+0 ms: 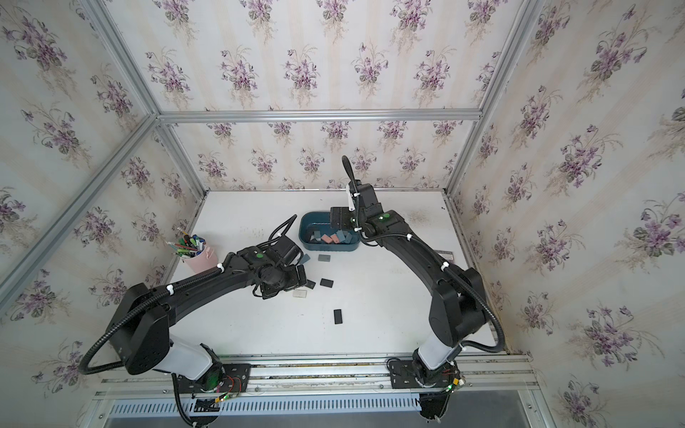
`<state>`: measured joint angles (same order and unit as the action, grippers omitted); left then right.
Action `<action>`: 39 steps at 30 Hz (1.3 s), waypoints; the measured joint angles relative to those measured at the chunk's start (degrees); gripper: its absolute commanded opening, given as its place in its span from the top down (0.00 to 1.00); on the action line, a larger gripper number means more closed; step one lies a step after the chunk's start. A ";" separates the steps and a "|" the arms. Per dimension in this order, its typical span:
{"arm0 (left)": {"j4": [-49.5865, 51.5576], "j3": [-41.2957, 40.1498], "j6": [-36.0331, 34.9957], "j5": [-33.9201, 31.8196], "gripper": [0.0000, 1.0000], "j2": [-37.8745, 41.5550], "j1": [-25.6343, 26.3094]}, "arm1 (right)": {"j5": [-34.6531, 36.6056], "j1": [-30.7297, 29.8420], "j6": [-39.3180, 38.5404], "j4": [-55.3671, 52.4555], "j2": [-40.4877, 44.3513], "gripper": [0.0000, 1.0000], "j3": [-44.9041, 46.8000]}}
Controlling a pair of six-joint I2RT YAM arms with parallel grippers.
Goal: Put the eraser in the storage box
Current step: Pick up the eraser from the center of the board.
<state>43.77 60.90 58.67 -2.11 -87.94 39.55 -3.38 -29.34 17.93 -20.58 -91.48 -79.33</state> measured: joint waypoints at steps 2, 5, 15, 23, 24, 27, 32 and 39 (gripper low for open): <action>0.35 -0.85 3.93 -0.02 0.00 -0.79 0.22 | -0.09 0.00 0.09 1.05 3.28 0.00 2.34; 0.37 -2.54 10.47 -0.02 0.00 -0.81 0.28 | -0.35 0.00 0.13 1.84 7.28 0.00 5.05; -1.11 -2.14 27.21 -0.81 0.01 -4.92 0.31 | -2.45 -0.22 0.13 3.19 13.29 0.00 11.02; -2.40 1.07 32.94 0.68 0.01 -12.48 -0.55 | -3.69 -0.50 0.07 3.98 14.95 0.00 13.79; -2.60 1.18 33.40 0.68 0.02 -12.92 -0.76 | -3.78 -0.50 0.07 4.00 15.08 0.00 14.05; -2.75 2.23 34.40 0.44 0.05 -14.16 -1.25 | -4.07 -0.55 0.02 4.02 15.43 0.00 14.69; -2.89 2.89 35.47 0.50 0.16 -15.52 -1.25 | -4.17 -0.59 -0.24 4.11 15.67 0.00 15.28; -2.54 2.45 35.91 0.87 0.23 -15.43 -1.25 | -4.63 -0.59 -0.42 4.44 15.69 0.00 15.50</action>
<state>41.23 63.35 94.59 -1.23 -103.37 38.30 -8.01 -29.93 17.52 -16.14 -75.79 -63.83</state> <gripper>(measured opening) 0.770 0.998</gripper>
